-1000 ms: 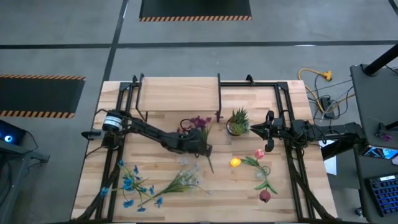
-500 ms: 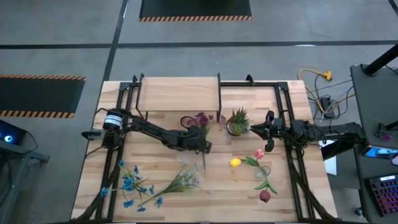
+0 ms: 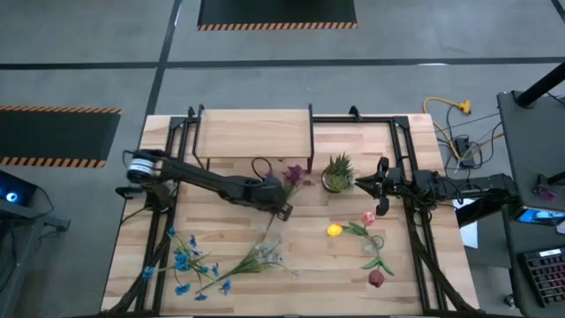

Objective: Pick and place flowers into a vace then onto a shelf
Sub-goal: Put the violet flowers into the left transparent vase

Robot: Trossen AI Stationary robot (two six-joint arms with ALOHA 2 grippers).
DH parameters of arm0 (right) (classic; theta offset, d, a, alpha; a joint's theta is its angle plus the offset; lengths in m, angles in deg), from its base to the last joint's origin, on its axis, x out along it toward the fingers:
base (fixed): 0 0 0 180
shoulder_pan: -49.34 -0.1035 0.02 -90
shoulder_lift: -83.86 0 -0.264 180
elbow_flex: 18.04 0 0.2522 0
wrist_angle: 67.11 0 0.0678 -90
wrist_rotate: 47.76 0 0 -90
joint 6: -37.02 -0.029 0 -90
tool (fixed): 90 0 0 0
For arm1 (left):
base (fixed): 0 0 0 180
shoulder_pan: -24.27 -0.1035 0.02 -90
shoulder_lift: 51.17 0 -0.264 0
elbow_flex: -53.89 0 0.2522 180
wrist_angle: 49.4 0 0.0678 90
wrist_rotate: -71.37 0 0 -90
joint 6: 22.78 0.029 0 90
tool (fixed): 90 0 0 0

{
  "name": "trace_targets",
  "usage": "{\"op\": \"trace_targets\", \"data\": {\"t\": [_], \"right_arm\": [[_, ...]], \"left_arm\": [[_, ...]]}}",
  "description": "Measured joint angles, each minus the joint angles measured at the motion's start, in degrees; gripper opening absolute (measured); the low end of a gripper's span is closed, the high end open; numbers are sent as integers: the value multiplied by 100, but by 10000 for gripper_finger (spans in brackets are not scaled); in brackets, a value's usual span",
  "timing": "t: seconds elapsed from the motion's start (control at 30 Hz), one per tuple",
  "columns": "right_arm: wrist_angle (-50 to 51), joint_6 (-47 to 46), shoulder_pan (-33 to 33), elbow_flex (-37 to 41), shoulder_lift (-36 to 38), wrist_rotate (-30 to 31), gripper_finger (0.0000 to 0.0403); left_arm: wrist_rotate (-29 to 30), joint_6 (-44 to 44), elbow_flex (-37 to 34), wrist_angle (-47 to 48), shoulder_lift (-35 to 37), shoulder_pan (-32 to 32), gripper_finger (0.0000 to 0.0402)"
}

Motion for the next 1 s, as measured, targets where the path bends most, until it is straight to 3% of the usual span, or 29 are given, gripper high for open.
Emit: {"op": "trace_targets", "data": {"t": [0.5,0.77,1.0], "right_arm": [[0,-4,-1,0,-4,1,52],[0,-20,-1,0,-2,1,52],[0,-20,0,0,-7,0,52]], "left_arm": [[91,400,15,926,2579,287,0],[1068,993,15,1252,3560,762,0],[1894,1630,18,1260,4106,1553,0]]}}
